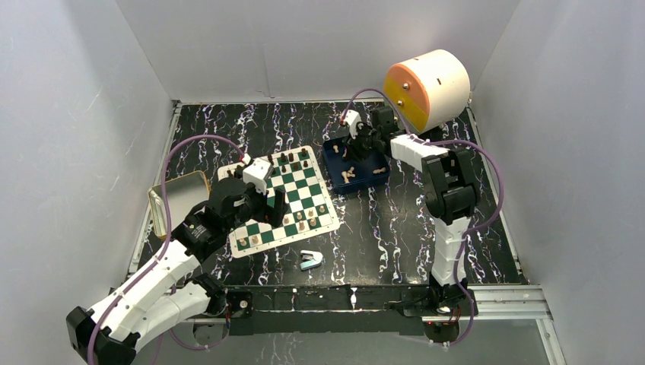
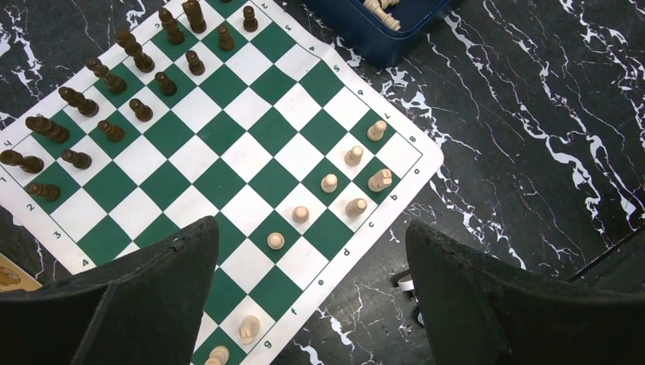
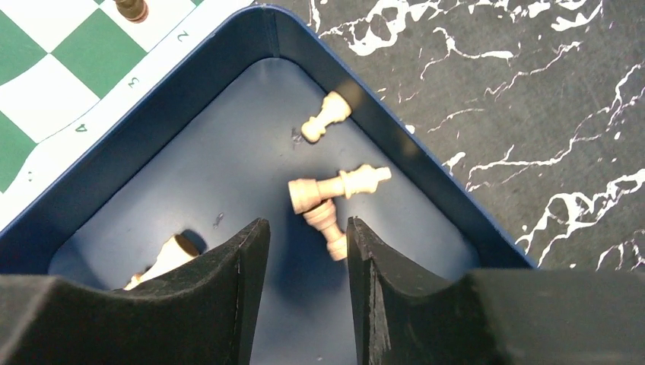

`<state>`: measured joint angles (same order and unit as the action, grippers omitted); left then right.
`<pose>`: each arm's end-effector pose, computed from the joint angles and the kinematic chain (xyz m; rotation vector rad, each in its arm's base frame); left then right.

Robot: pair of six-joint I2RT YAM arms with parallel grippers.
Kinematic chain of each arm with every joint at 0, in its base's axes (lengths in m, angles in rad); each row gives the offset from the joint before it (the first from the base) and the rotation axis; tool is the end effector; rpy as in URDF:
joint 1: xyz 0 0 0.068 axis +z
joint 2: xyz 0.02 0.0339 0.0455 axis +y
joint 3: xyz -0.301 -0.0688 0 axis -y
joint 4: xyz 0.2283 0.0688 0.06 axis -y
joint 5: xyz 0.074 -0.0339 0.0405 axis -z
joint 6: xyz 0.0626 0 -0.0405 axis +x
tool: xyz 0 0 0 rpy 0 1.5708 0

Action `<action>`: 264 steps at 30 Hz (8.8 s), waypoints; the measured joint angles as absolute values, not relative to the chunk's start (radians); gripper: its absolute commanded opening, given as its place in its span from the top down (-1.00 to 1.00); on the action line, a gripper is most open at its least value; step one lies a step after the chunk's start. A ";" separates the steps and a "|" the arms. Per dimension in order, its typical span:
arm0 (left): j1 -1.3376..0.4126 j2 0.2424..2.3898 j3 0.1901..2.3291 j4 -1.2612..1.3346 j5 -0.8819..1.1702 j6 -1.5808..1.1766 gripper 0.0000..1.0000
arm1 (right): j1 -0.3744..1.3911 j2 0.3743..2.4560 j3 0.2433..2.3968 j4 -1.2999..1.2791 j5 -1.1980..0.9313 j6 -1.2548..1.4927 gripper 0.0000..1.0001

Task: Set up the chess pieces on the board
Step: Pick up the chess piece from the storage box, then place the chess piece on the chessboard.

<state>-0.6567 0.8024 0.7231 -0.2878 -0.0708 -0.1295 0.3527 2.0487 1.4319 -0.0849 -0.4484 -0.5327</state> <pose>0.1377 -0.1006 0.3227 0.4655 1.9080 -0.4523 0.4401 0.1909 0.2135 -1.1579 1.8964 0.4096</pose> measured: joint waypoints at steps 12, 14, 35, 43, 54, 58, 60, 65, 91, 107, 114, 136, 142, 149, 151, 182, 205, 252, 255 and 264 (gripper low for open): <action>-0.657 0.797 0.723 -0.288 -0.054 -0.118 -0.66 | 0.348 2.136 1.527 -0.154 -0.455 -0.669 -0.08; -0.657 0.797 0.723 -0.288 -0.051 -0.115 -0.65 | 0.346 2.146 1.534 -0.177 -0.460 -0.686 -0.07; -0.657 0.746 0.723 -0.288 -0.093 -0.111 -0.46 | 0.343 2.184 1.589 -0.268 -0.465 -0.775 0.62; -0.657 0.728 0.723 -0.288 -0.121 -0.112 -0.45 | 0.343 2.092 1.507 -0.263 -0.395 -0.661 0.63; -0.657 0.728 0.723 -0.287 -0.133 -0.112 -0.45 | 0.347 2.015 1.523 -0.295 -0.360 -0.455 0.63; -0.657 0.728 0.721 -0.282 -0.135 -0.114 -0.46 | 0.349 2.006 1.561 -0.352 -0.323 -0.276 0.63; -0.657 0.728 0.716 -0.271 -0.133 -0.117 -0.46 | 0.349 2.003 1.599 -0.398 -0.318 -0.171 0.60; -0.657 0.740 0.711 -0.220 -0.054 -0.125 -0.37 | 0.349 1.963 1.658 -0.491 -0.372 0.041 0.58; -0.657 0.954 0.655 0.159 0.719 0.548 -0.24 | 0.599 1.494 1.232 -0.525 -0.857 0.336 0.55; -0.657 0.963 0.657 0.178 0.857 0.588 0.06 | 0.670 1.493 1.195 -0.432 -0.949 0.354 0.53; -0.657 0.975 0.657 0.174 0.870 0.588 0.30 | 0.670 1.493 1.169 -0.368 -0.997 0.382 0.49; -0.657 0.973 0.665 0.220 0.694 0.352 0.76 | 0.664 1.378 1.051 -0.114 -0.845 0.635 0.04; -0.659 0.953 0.633 0.286 0.583 0.235 0.80 | 0.668 1.317 0.978 0.028 -0.735 0.754 0.07; -0.661 0.911 0.587 0.387 0.489 0.102 0.86 | 0.668 1.253 0.878 0.159 -0.633 0.896 0.07; -0.660 0.897 0.570 0.422 0.466 0.072 0.87 | 0.668 1.237 0.867 0.174 -0.613 0.921 0.07; -0.660 0.892 0.549 0.484 0.397 0.035 -0.29 | 0.668 1.225 0.840 0.259 -0.526 0.981 0.55; -0.660 0.541 0.545 -0.009 0.243 0.297 -0.83 | 0.709 1.401 1.097 -0.462 -0.178 0.552 0.55; -0.660 0.286 0.516 -0.102 -0.036 0.367 -0.85 | 0.920 1.888 1.382 -0.680 0.157 0.490 0.49; -0.660 0.284 0.516 -0.106 -0.036 0.367 -0.85 | 0.920 1.888 1.388 -0.680 0.162 0.490 0.49; -0.660 0.284 0.516 -0.112 -0.035 0.367 -0.85 | 0.921 1.898 1.421 -0.683 0.163 0.490 0.50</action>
